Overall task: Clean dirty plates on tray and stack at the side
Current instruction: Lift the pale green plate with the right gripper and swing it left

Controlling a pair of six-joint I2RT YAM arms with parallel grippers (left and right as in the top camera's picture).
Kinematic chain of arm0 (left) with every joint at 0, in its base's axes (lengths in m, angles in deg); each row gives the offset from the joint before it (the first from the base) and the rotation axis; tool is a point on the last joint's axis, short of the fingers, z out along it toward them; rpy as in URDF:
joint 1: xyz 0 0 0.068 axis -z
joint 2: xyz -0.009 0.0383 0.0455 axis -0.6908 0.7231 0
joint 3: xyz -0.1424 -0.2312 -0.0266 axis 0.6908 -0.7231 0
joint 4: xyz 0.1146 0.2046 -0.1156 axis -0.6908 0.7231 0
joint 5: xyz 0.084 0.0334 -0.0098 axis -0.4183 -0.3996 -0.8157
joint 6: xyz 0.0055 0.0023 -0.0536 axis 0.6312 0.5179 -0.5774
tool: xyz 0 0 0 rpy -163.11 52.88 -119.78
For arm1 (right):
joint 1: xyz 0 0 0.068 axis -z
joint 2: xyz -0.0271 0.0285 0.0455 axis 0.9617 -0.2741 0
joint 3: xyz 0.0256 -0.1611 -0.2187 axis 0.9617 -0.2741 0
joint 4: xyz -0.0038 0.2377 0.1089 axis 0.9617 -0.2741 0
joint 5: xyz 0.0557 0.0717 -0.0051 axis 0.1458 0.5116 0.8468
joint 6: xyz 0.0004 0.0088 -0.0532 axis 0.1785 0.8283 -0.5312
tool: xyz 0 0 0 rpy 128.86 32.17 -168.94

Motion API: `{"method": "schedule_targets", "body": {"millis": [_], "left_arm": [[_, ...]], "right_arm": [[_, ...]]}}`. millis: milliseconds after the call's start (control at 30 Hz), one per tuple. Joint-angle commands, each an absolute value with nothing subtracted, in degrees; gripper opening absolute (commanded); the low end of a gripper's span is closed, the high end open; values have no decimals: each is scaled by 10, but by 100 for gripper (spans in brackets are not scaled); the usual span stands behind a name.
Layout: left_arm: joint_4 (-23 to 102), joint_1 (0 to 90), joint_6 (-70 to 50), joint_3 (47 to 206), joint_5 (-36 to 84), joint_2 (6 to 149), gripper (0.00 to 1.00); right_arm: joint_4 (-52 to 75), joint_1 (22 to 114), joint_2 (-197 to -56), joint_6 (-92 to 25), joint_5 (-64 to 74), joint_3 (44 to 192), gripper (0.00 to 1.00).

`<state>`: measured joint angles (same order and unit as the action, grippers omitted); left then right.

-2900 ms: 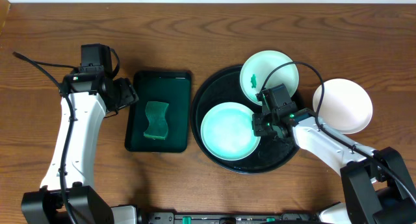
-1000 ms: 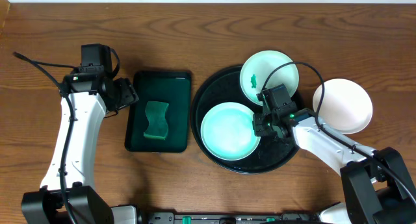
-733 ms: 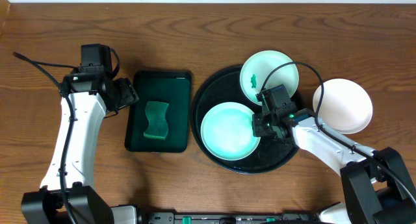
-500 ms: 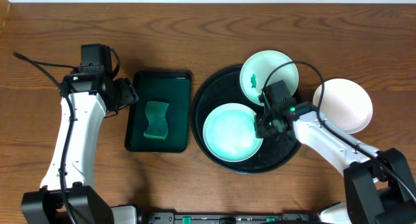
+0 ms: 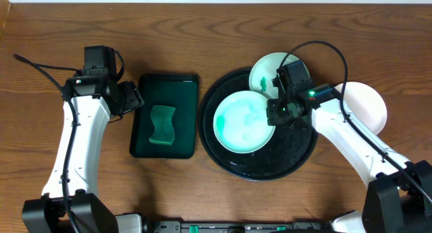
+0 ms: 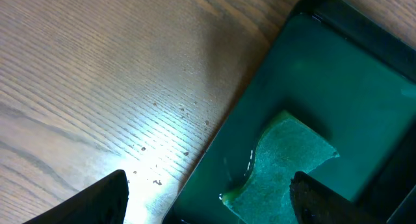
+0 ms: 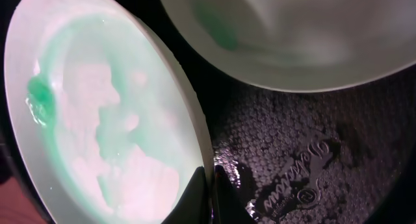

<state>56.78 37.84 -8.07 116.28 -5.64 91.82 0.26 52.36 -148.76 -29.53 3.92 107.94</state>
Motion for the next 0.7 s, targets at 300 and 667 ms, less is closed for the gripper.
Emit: {"method": "schedule_targets", "body": {"millis": [300, 667], "left_arm": [[570, 376, -79, 1174, -64, 918, 80], [570, 376, -79, 1174, -64, 918, 80]], "right_arm": [[6, 509, -1476, -207, 63, 1155, 1], [151, 391, -1509, -111, -33, 1155, 1]]}}
